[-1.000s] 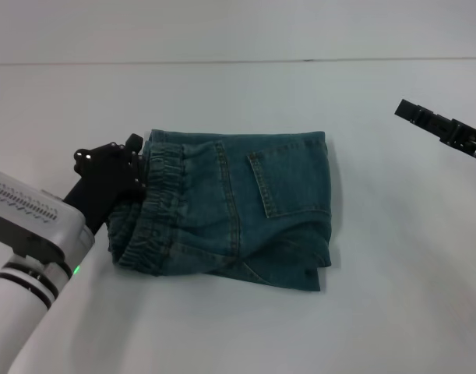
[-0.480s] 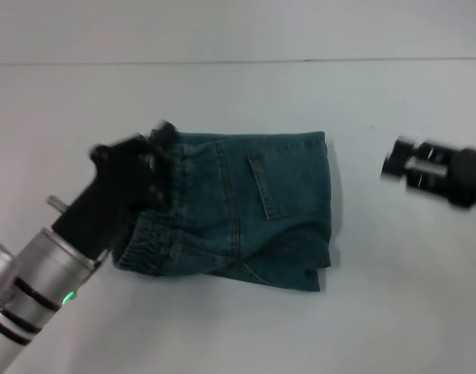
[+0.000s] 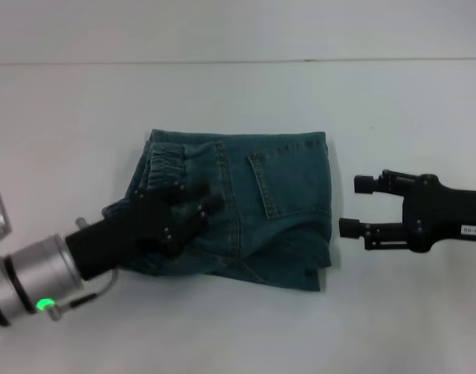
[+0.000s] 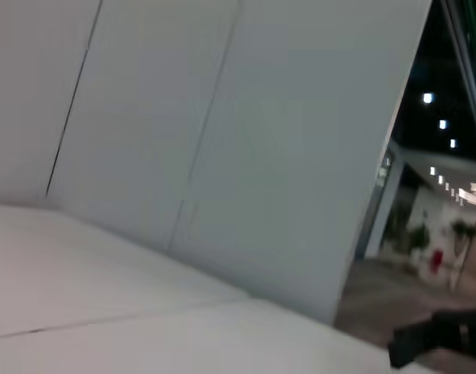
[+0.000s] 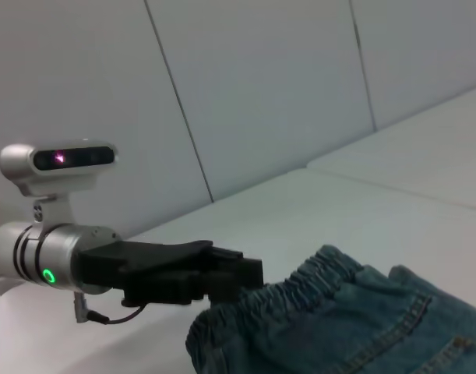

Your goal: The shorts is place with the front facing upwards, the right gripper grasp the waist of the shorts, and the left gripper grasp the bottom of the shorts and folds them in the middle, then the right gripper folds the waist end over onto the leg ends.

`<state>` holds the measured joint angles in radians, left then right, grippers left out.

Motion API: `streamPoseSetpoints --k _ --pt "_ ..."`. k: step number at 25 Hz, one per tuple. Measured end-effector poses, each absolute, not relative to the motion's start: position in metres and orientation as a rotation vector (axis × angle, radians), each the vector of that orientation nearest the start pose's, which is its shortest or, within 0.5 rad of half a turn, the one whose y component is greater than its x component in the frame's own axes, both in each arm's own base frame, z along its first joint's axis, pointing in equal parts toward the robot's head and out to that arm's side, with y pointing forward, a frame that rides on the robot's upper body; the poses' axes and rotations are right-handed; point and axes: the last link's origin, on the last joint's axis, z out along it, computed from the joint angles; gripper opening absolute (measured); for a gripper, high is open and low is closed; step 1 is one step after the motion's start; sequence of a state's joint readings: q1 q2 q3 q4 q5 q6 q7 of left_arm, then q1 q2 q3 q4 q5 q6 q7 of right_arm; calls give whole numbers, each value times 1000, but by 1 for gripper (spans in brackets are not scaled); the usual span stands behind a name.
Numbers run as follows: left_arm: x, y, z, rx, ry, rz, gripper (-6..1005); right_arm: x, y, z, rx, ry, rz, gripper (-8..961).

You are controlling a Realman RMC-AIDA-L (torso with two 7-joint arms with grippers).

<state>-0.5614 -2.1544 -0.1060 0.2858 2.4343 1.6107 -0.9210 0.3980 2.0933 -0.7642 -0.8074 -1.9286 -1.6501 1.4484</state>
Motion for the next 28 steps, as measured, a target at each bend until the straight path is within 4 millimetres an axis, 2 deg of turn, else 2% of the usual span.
streamPoseSetpoints --k 2,5,7,14,19,28 --pt "-272 288 -52 -2491 -619 -1035 161 267 302 14 -2736 641 750 863" --pt "-276 293 -35 -2500 -593 -988 259 264 306 14 -2735 628 742 904" --pt "-281 297 -24 -2504 -605 -936 491 264 309 13 -2731 625 727 932" --pt "-285 296 -13 -2645 -622 -771 762 255 313 3 -2780 586 690 932" --pt "-284 295 -6 -2662 -595 -763 917 252 315 -1 -2799 568 668 931" --pt "-280 296 -4 -2660 -595 -789 926 250 317 -4 -2816 553 637 932"
